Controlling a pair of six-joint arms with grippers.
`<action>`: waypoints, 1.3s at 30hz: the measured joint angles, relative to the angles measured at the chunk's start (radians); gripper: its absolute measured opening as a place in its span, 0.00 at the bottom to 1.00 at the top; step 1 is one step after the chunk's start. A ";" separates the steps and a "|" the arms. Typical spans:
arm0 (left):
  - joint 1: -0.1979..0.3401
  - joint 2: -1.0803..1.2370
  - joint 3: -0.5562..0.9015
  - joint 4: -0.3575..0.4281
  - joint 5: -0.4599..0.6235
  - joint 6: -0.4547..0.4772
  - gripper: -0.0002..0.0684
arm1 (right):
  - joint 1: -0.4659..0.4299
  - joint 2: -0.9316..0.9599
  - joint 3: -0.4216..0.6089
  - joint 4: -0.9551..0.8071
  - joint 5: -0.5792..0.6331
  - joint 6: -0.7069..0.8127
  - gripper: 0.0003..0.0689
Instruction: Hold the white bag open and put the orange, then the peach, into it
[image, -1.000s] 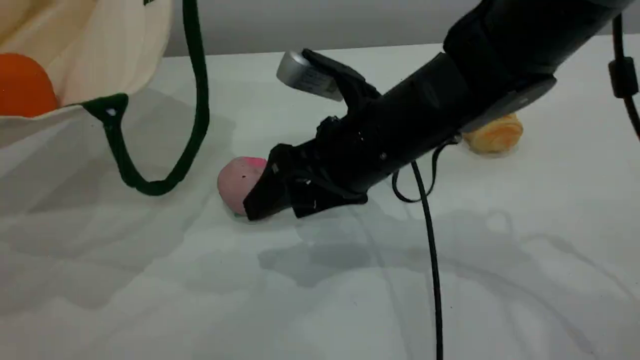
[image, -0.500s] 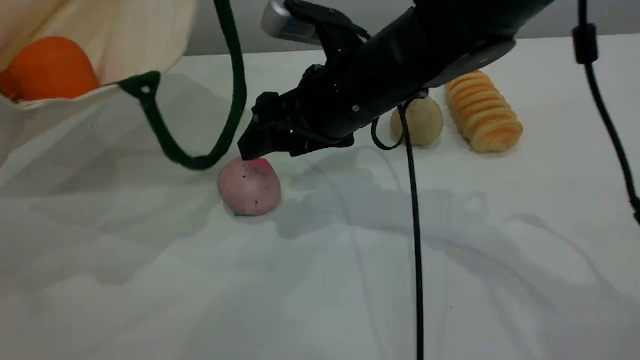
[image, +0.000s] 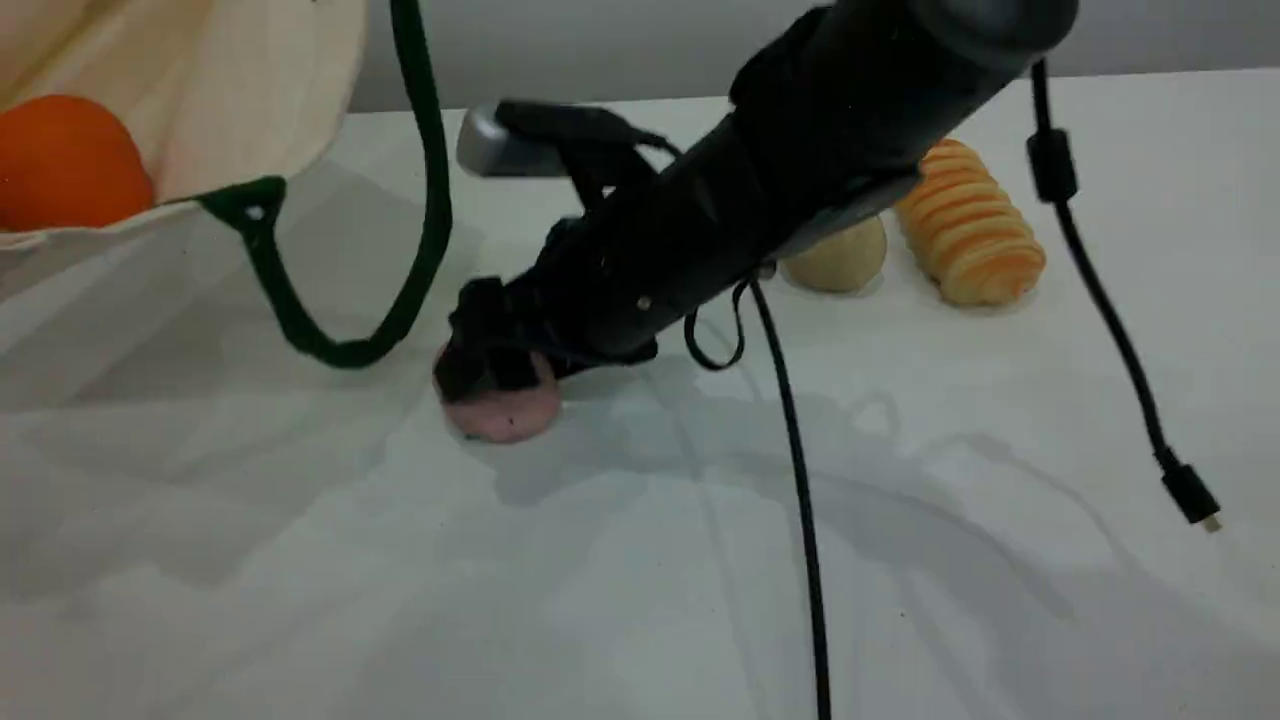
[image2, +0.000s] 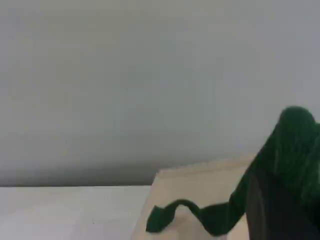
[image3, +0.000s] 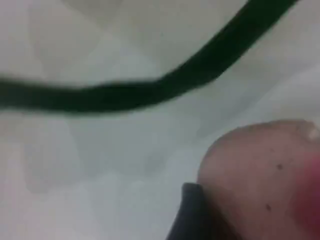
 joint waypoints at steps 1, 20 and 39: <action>0.000 0.000 0.000 0.000 0.000 0.000 0.11 | 0.001 0.003 -0.001 0.001 0.001 0.000 0.78; 0.000 0.000 0.000 -0.003 0.023 0.000 0.11 | -0.065 -0.078 0.002 -0.164 0.005 0.003 0.43; -0.193 0.193 0.000 -0.146 0.027 0.109 0.11 | -0.479 -0.529 0.001 -0.641 0.196 0.484 0.43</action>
